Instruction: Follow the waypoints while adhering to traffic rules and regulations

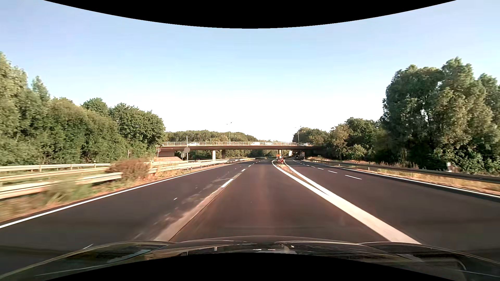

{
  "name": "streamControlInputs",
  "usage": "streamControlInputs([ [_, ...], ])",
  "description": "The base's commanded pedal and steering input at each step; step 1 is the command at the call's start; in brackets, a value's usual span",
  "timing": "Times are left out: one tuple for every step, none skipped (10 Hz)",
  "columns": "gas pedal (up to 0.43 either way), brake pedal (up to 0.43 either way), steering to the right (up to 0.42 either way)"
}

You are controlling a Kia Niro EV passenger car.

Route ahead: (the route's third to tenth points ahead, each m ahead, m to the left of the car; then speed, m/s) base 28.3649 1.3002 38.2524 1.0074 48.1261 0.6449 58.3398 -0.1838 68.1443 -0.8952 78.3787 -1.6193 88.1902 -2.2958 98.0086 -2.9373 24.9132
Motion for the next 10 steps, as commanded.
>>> streamControlInputs([
  [0.209, 0.0, 0.006],
  [0.209, 0.0, 0.006],
  [0.209, 0.0, 0.006],
  [0.209, 0.0, 0.006],
  [0.209, 0.0, 0.006],
  [0.209, 0.0, 0.006],
  [0.209, 0.0, 0.006],
  [0.209, 0.0, 0.006],
  [0.209, 0.0, 0.006],
  [0.209, 0.0, 0.006],
])
